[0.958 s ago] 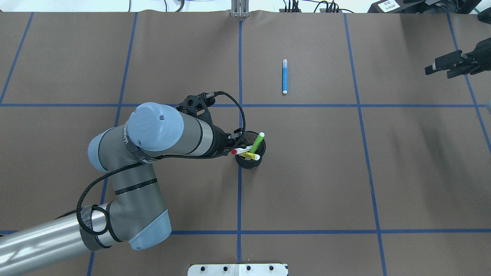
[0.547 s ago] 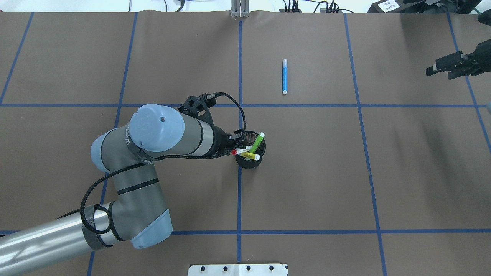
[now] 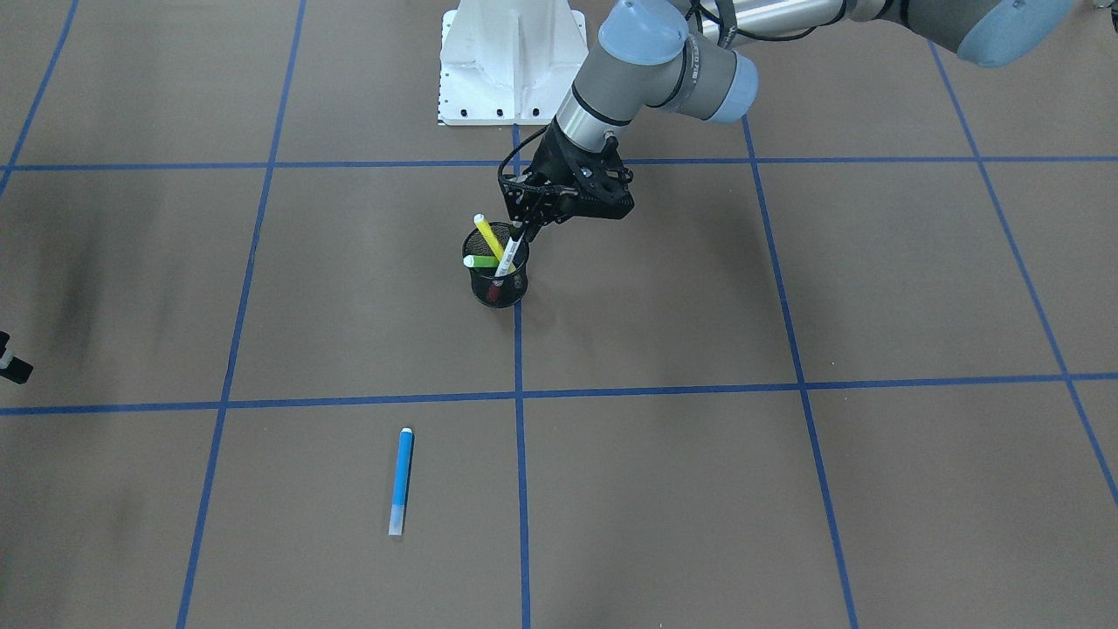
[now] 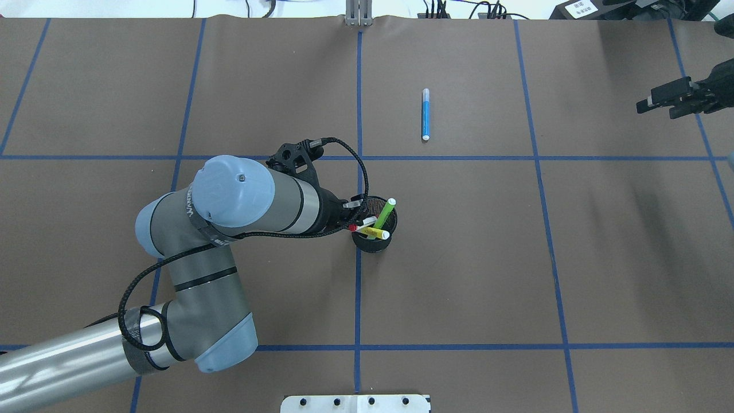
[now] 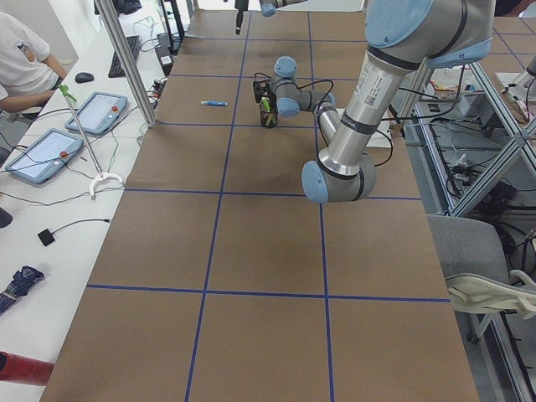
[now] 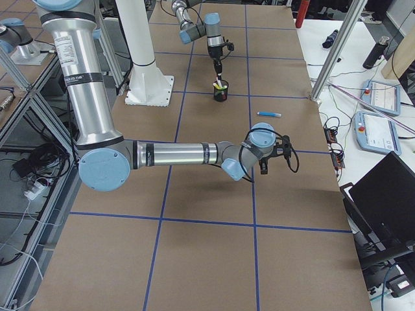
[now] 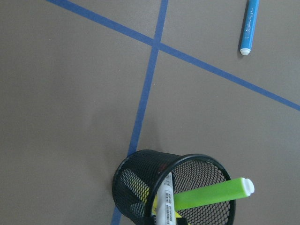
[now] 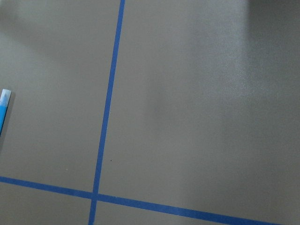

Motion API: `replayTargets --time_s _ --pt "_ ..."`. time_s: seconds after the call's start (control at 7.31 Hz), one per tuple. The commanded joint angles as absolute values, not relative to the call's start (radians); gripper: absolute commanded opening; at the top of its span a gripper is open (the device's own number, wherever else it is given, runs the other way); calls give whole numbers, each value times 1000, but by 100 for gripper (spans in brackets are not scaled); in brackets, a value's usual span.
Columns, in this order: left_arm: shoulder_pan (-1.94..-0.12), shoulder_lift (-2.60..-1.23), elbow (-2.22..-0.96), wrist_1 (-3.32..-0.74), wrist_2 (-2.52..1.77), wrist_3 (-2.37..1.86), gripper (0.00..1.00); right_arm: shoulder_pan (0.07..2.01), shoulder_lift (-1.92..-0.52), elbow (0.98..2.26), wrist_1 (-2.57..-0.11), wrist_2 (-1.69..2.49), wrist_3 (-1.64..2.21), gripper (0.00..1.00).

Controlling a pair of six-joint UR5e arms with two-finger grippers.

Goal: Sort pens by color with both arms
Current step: 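Grasp the red-capped marker in the cup with the left gripper, then lift the red-capped marker out of the cup with the left gripper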

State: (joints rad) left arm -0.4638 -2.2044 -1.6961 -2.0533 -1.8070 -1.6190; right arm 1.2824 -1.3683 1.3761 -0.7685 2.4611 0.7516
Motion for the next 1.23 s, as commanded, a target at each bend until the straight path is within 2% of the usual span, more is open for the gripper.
replayTargets --time_s 0.0,0.41,0.68,0.82,1.09 --pt "-471 -2200 -1748 -2049 -1807 -1621 0 1282 -1368 1376 -769 2456 752 100" --pt "-556 -2186 -1863 -2036 -1807 -1621 0 1282 -1367 1376 -767 2456 750 100" --pt "-639 -2172 -1887 -2036 -1802 -1618 0 1282 -1365 1378 -765 2456 750 100" --pt "-656 -2172 -1884 -2036 -1746 -1618 0 1282 -1364 1378 -765 2456 747 100" --pt "-640 -2218 -1771 -2037 -1614 -1621 0 1282 -1367 1384 -765 2457 744 100"
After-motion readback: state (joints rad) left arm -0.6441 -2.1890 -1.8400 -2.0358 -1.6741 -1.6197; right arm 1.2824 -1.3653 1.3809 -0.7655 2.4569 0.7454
